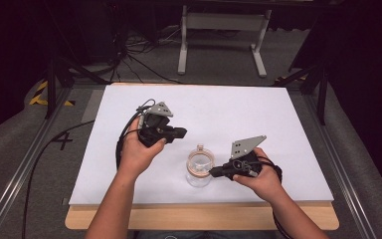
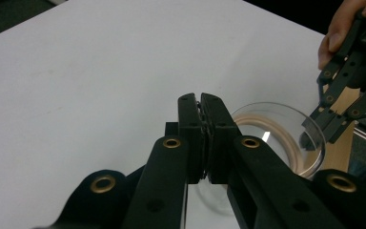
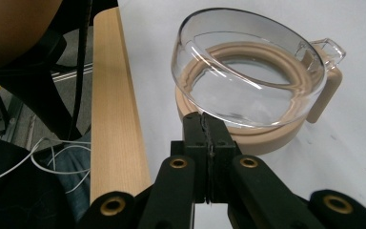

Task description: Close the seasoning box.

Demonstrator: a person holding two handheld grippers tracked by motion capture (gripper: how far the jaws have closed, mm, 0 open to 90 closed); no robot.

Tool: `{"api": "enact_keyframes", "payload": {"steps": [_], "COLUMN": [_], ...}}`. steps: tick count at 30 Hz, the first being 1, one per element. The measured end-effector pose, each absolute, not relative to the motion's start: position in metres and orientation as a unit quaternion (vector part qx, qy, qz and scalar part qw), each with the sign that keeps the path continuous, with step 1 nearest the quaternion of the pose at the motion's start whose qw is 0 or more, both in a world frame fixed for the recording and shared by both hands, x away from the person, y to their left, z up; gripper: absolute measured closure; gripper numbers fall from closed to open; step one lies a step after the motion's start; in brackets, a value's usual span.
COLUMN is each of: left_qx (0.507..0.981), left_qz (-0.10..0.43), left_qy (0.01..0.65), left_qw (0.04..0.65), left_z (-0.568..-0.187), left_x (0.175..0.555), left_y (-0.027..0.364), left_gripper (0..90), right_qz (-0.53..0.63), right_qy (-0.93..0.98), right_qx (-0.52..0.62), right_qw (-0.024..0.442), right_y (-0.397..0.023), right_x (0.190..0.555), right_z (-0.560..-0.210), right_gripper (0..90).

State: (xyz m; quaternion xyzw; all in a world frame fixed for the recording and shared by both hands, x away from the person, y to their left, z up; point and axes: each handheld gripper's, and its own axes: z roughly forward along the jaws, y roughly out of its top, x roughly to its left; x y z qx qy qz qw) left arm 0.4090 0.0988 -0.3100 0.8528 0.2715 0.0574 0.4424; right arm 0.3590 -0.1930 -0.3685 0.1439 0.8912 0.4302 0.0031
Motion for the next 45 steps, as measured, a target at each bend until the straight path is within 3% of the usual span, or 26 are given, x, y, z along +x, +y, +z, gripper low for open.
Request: {"api": "enact_keyframes", "payload": {"steps": [22,29,38,42,45], "left_qx": [0.860,0.856,0.834,0.826,0.818], "left_qz": [0.058,0.059,0.053,0.053,0.051], "left_qy": [0.317,0.334,0.368,0.380,0.387], "left_qw": [0.394,0.391,0.407,0.414,0.422], "left_z": [-0.322,-0.325,-0.336,-0.343,-0.351], "left_x": [0.403,0.398,0.398,0.403,0.409], "left_y": [0.135,0.152,0.179,0.187,0.192], "left_gripper": [81.3,76.7,76.2,76.1,75.7], "right_qz": [0.391,0.449,0.494,0.502,0.485], "right_qy": [0.911,0.876,0.832,0.814,0.809], "right_qx": [0.131,0.176,0.241,0.273,0.296], "right_qw": [-0.010,0.027,0.078,0.102,0.147], "right_y": [-0.201,-0.228,-0.268,-0.286,-0.300], "right_x": [0.365,0.380,0.401,0.409,0.416], "right_z": [-0.360,-0.340,-0.330,-0.333,-0.340], "right_gripper": [90.0,89.5,80.1,73.1,65.8]}}
